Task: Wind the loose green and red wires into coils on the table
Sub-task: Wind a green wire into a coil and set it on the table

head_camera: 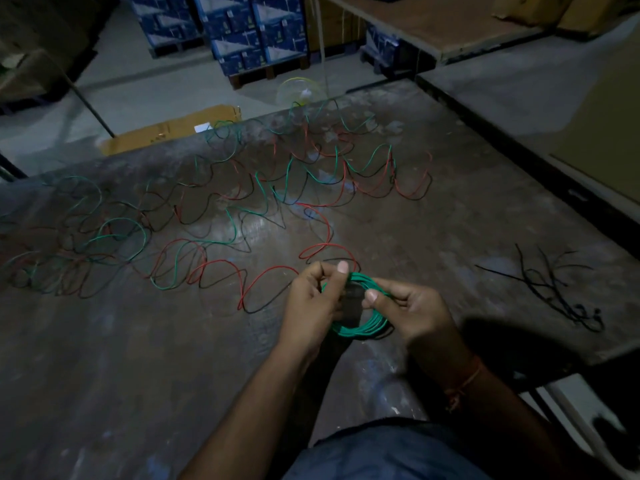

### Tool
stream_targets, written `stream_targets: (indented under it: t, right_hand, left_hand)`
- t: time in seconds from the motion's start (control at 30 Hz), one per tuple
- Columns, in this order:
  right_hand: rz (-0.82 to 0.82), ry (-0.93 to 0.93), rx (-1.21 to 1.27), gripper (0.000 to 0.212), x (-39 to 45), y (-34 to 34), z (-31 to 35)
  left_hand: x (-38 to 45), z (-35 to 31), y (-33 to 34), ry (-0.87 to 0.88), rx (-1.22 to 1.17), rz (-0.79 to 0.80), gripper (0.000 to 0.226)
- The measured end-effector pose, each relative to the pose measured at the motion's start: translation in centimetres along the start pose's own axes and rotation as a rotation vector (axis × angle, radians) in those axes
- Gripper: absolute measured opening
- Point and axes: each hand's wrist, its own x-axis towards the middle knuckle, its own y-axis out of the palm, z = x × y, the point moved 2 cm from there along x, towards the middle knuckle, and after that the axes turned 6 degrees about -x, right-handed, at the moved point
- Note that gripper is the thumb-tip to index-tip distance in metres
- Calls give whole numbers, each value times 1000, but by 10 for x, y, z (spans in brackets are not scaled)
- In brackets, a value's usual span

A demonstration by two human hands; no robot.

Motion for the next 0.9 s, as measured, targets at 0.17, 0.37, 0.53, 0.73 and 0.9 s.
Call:
stream_targets:
  t: [0.17, 0.37, 0.53, 0.73, 0.9]
  right_hand:
    - [-175, 44, -34, 20, -4, 5, 1]
    - [-224, 39, -76, 20, -22, 15, 9]
    - [-278, 27, -89, 17, -38, 1, 6]
    - [-376, 48, -134, 29, -40, -35, 0]
    - [-495, 104, -388, 23, -39, -91, 6]
  left_hand:
    - [5, 4, -24, 3, 38, 100, 13]
    - [8, 16, -29, -44, -9, 131, 8]
    - [5, 33, -9, -120, -86, 173, 6]
    - [14, 43, 25, -122, -27, 230, 5]
    - [18, 55, 66, -156, 20, 209, 10]
